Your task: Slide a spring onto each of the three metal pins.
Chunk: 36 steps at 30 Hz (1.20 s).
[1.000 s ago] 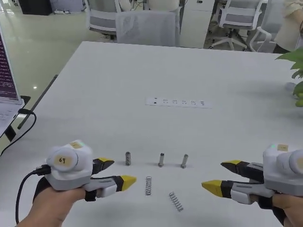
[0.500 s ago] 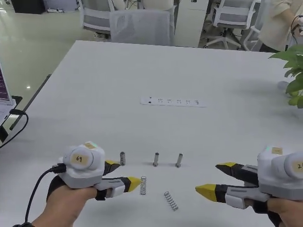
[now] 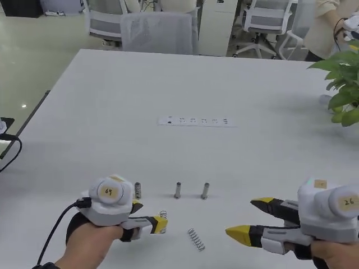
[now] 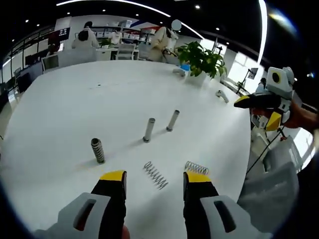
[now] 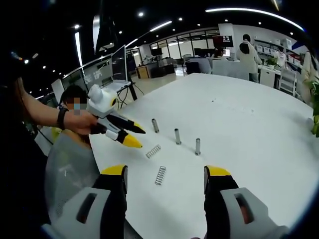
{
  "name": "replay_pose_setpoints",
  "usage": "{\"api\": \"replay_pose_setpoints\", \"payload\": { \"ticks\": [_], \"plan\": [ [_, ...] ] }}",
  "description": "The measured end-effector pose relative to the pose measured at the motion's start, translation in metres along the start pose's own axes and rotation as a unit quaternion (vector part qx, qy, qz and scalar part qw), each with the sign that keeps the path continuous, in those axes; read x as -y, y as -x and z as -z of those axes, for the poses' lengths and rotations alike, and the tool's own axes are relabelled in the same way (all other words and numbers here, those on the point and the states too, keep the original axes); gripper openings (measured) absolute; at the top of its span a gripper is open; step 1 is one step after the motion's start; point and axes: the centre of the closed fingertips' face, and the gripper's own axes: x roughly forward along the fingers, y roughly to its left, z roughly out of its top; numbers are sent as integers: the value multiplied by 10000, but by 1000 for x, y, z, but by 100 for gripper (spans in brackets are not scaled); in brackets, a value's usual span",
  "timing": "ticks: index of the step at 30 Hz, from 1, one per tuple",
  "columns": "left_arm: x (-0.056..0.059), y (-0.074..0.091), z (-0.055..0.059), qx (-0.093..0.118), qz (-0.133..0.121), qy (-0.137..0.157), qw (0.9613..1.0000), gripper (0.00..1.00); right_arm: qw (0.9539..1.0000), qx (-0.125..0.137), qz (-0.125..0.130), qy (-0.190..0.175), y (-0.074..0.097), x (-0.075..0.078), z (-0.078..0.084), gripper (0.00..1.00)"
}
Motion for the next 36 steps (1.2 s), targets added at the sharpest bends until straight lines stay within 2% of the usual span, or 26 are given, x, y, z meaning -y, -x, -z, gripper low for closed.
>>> {"api": "replay_pose_setpoints", "payload": {
  "ticks": [9,16,23,29,36],
  "plan": [
    [7,-18,12,-267,-70,72,9996,33,10000,34,45,-79,3,1,2,61],
    [9,-26,17,-368,-132,99,9992,29,9999,16,59,-120,4,1,5,60],
    [8,-33,24,-518,-135,-76,9985,24,9999,-2,48,-166,3,1,9,60],
    [6,-37,25,-553,-174,-24,9983,22,9999,-21,26,-153,1,-1,8,60],
    [3,-38,27,-669,-230,-322,9970,14,9999,-29,28,-142,1,0,7,60]
  ]
}}
